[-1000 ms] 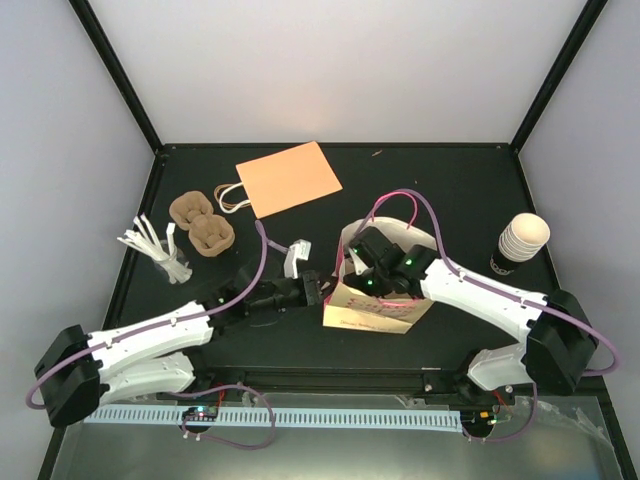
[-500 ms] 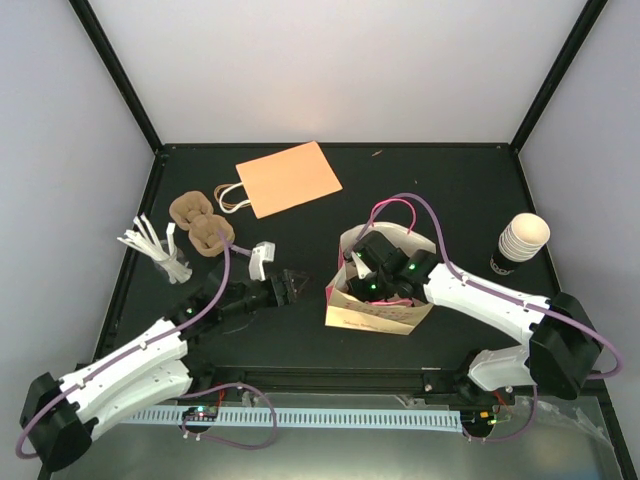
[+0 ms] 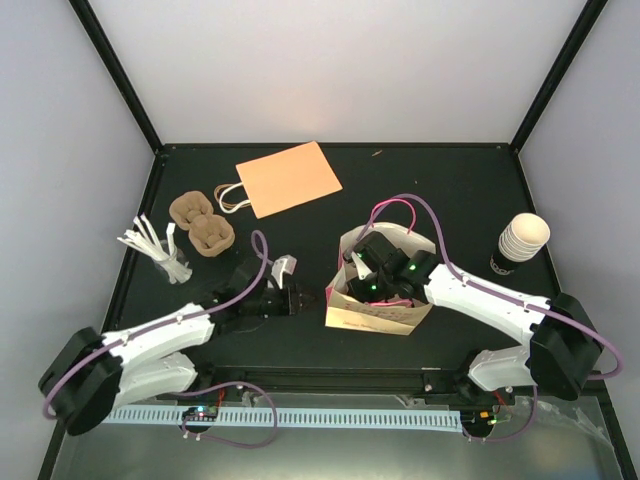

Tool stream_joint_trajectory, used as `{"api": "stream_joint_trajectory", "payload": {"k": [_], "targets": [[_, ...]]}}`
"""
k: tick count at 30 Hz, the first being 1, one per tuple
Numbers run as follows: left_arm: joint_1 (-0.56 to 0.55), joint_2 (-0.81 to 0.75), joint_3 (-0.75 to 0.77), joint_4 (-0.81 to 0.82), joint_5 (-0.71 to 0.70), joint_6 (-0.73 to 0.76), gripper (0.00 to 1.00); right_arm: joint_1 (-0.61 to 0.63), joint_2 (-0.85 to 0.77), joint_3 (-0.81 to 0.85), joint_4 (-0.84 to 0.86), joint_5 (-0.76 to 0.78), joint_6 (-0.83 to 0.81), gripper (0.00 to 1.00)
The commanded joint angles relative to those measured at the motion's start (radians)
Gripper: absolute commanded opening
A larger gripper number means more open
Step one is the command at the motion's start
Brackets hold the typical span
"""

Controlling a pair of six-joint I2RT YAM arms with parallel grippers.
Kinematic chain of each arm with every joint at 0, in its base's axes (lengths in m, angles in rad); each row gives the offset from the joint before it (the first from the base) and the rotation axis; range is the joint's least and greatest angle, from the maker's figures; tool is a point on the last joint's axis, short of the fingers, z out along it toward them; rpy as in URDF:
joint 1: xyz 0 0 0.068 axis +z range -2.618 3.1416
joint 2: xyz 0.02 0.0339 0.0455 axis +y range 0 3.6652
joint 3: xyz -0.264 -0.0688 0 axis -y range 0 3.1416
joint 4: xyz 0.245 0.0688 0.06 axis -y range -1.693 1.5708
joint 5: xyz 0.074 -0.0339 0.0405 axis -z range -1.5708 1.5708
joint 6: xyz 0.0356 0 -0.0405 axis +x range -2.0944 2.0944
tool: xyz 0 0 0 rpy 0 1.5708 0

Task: Pack the takeout coffee

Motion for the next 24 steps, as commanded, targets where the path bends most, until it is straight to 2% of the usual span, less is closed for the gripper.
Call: {"api": "stream_joint_trajectory", "payload": {"k": [1,4,15,24], "targets": [[-0.009,0.106,0.013,0.172,0.089,-0.007,0.25,-0.003,-0.013,-0.012,0.012,-0.016,-0.019,0.01],[-0.020,0.166,0.032,0.207,0.106,-0.006,0.20,-0.004,-0.010,-0.015,0.009,-0.012,-0.019,0.01],[-0.087,0.311,0.076,0.340,0.190,-0.021,0.17,-0.004,0.043,-0.017,0.015,-0.018,-0.024,0.01],[-0.145,0.337,0.125,0.402,0.273,-0.087,0.12,-0.004,0.065,-0.015,0.056,-0.045,-0.003,0.01]]}}
